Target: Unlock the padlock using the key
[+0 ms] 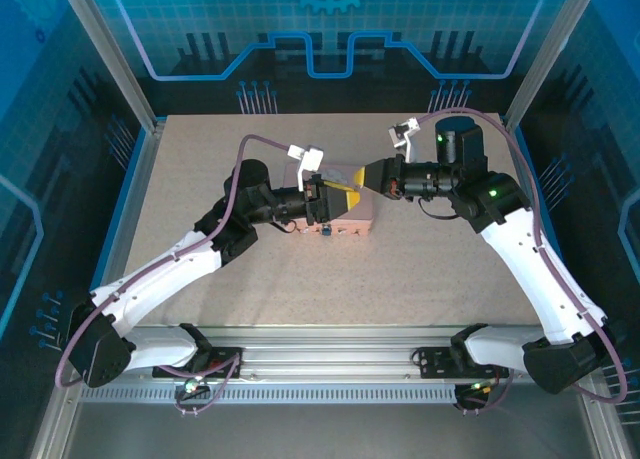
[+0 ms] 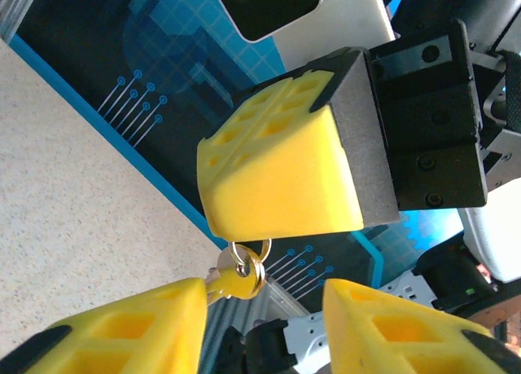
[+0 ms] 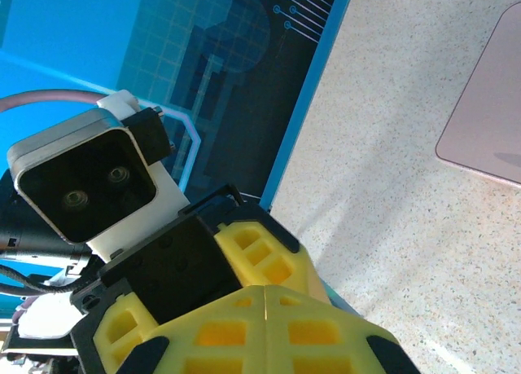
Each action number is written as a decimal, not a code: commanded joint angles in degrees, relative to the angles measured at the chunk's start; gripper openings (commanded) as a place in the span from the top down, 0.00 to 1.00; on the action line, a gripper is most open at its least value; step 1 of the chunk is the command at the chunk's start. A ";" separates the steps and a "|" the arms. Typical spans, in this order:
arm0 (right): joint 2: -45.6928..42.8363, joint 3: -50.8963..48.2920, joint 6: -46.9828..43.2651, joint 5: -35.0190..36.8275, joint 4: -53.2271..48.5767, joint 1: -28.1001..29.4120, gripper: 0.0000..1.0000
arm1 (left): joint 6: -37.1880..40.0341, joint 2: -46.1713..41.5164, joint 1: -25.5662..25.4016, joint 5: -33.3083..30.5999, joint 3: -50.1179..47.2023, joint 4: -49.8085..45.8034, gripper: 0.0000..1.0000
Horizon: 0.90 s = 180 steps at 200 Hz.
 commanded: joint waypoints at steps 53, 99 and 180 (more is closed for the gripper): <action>-1.83 -0.77 1.04 -1.91 1.31 -0.82 1.00 | 2.13 0.05 -0.55 -4.30 2.29 -0.28 0.40; -1.81 -0.74 1.22 -2.10 1.22 -0.83 1.00 | 2.73 -0.59 -0.74 -4.37 2.73 -0.43 0.37; -2.15 -1.19 1.05 -1.78 1.22 -0.56 1.00 | 3.75 0.40 -1.99 -3.37 3.64 -1.51 0.65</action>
